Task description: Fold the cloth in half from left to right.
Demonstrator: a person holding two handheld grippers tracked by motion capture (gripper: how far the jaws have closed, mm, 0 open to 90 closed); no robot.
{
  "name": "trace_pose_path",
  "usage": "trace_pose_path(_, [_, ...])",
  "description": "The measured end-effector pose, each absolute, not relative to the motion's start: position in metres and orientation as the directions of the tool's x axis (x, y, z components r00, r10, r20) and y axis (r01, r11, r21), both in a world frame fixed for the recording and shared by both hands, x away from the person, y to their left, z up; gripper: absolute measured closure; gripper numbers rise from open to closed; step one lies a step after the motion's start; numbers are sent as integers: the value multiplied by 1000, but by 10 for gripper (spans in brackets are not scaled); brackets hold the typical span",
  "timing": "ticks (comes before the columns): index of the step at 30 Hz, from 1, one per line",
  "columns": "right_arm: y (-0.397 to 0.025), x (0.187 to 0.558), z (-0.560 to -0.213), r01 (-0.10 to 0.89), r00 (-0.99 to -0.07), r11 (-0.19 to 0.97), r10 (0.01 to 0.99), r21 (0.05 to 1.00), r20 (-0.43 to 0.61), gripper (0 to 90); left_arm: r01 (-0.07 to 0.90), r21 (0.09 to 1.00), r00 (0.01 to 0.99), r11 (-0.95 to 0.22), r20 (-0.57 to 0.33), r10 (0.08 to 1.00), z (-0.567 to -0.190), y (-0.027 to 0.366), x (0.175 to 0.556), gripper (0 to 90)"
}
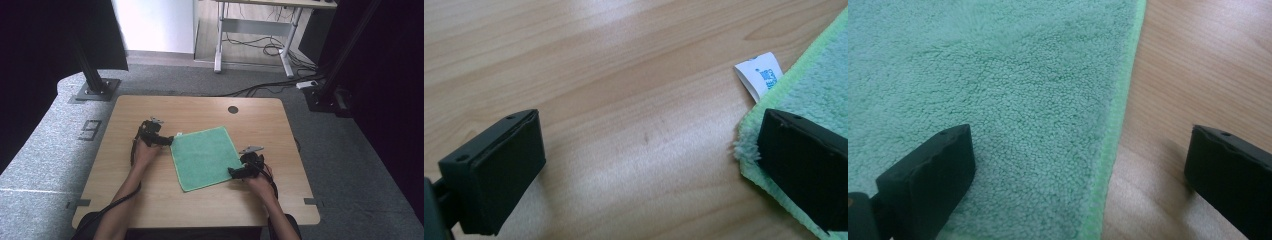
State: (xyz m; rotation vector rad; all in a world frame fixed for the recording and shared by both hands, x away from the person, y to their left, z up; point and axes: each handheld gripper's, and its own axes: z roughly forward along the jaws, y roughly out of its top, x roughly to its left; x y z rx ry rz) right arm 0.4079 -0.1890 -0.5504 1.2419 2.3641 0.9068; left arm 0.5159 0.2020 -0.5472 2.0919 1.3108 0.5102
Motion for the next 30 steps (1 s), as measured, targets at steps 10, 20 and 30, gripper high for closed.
trace_pose_path(10, [-191,399,-544,596,-603,461,798,657,-12,16,666,670,459,-329,-20,888,-548,211,486,10])
trace_pose_path(20, [-154,380,-521,521,-714,494,699,696,38,7,669,671,453,-320,-26,891,-548,211,484,21])
trace_pose_path(30, [-95,357,-522,430,-830,571,554,699,58,78,668,671,454,-321,-26,891,-548,211,485,21])
